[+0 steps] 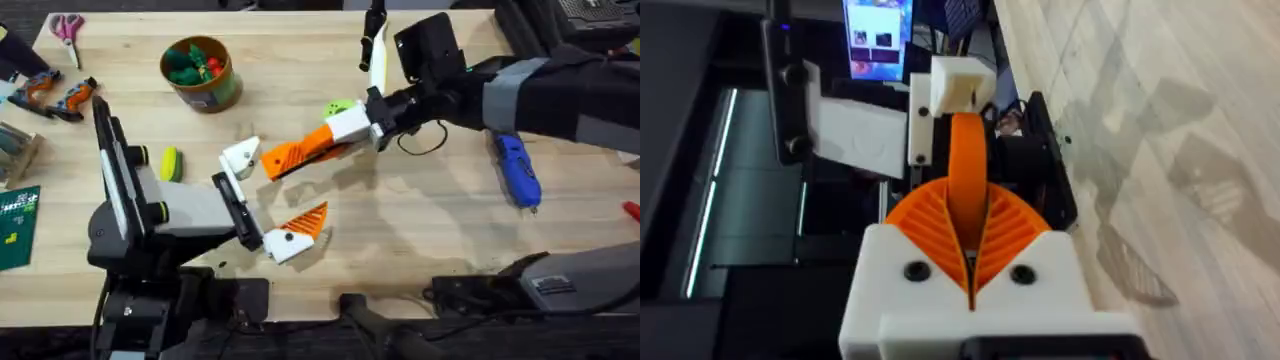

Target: Pick up the gripper from the table and insert it into the empty holder that is missing its gripper. Then pick up a screw, insert it into the mounting hole, and use the screwdriver to tighten it. Finally, clean up the table by picking up the vegetable and placing it into the bucket.

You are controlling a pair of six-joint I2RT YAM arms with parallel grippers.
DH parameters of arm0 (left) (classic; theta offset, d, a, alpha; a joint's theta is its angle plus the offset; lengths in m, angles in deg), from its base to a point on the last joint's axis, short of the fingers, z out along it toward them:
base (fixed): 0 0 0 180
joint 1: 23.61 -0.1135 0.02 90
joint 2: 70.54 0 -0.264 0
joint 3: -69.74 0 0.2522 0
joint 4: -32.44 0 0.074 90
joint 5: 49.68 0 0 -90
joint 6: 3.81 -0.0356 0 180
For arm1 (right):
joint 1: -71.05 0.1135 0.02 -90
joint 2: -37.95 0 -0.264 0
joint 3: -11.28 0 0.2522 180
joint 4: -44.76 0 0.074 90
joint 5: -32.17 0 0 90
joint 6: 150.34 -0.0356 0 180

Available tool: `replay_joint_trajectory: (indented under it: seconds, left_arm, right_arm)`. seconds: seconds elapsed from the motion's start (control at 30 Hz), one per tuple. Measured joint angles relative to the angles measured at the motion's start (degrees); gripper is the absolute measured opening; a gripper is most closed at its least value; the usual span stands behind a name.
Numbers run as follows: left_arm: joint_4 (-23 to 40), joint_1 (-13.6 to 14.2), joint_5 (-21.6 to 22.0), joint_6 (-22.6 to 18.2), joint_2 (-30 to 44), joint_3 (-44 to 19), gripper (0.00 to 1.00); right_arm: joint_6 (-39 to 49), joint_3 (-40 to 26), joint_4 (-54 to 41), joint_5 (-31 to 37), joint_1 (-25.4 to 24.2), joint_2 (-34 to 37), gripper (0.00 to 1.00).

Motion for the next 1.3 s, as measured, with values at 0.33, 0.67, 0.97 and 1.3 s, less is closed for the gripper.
replay_joint_trajectory:
  seconds: [0.33,0.67,0.97,1.3]
  left_arm:
    - [0.0,0.0,0.0,0.0,0.0,0.0,0.986]
    - [0.0,0.0,0.0,0.0,0.0,0.0,0.986]
    - [0.0,0.0,0.3,0.0,0.0,0.0,0.986]
    - [0.0,-0.2,0.9,0.2,0.1,0.0,0.986]
  right_arm:
    - [-5.5,0.0,7.0,0.1,0.1,1.3,0.012]
    - [-7.9,0.0,12.6,-3.3,2.9,4.7,0.010]
    - [-10.2,0.0,15.8,-2.7,3.5,5.4,0.010]
    - [-18.5,0.0,21.2,-0.2,4.7,6.2,0.009]
